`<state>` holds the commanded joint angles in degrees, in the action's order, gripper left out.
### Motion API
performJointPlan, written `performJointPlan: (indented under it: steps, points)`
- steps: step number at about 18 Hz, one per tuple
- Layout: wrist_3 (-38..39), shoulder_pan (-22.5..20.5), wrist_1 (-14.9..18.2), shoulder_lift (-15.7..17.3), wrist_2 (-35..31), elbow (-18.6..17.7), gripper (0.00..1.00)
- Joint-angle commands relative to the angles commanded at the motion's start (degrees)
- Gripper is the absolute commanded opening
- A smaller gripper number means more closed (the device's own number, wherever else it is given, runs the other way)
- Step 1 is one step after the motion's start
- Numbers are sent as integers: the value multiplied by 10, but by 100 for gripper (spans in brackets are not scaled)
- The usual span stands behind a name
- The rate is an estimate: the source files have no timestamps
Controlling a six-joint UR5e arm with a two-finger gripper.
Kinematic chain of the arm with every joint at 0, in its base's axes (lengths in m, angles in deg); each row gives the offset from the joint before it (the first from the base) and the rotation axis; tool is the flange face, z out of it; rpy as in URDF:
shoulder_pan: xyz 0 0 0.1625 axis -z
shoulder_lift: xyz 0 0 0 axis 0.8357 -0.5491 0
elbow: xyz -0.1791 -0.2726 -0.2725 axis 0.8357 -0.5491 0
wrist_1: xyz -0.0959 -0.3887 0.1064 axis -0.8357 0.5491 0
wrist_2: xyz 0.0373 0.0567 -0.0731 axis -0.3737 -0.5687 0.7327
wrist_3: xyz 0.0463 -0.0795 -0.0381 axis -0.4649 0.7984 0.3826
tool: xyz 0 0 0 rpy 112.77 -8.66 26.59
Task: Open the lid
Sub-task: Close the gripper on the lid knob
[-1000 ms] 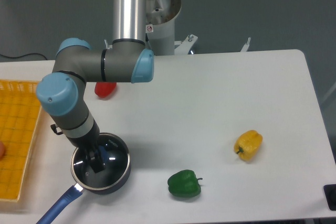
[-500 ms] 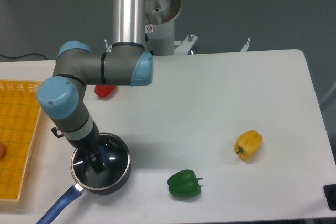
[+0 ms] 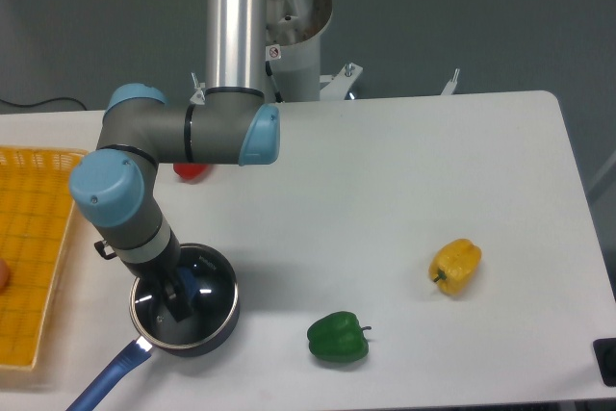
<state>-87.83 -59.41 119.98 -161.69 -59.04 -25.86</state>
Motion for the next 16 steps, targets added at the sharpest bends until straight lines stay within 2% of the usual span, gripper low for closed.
performJointPlan:
  steps: [4, 12, 16]
  points:
    - [1, 0, 1, 1, 0, 0, 86]
    - [1, -1, 3, 8, -1, -3, 75]
    - [1, -1, 4, 10, -4, -4, 72]
